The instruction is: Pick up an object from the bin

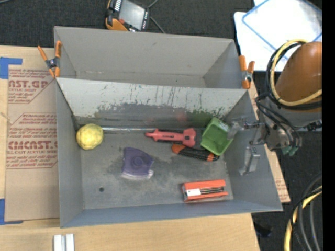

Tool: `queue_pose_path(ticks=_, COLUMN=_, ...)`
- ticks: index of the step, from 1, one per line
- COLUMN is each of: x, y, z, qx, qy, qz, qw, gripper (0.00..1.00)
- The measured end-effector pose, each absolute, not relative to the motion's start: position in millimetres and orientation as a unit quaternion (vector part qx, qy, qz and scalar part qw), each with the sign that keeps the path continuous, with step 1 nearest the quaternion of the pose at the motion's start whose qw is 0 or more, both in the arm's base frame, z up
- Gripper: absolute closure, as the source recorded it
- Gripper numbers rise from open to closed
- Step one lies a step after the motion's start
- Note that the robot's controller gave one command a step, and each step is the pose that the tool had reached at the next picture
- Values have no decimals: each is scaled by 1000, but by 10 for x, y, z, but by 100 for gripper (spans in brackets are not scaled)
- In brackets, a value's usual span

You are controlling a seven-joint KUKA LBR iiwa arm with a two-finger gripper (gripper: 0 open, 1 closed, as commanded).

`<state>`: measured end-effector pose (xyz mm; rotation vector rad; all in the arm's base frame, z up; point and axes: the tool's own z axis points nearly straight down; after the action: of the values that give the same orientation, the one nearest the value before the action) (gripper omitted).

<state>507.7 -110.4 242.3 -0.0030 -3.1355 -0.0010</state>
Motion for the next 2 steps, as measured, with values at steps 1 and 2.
queue_pose_path(ticks=1, x=5093, y=-1097, z=2468, qx=0, qy=-1000, qz=0, qw=-1, gripper=0)
queue_pose_path(ticks=2, x=5669, y=-1253, z=1244, qx=32, qy=-999, qz=1, qw=-4, gripper=0)
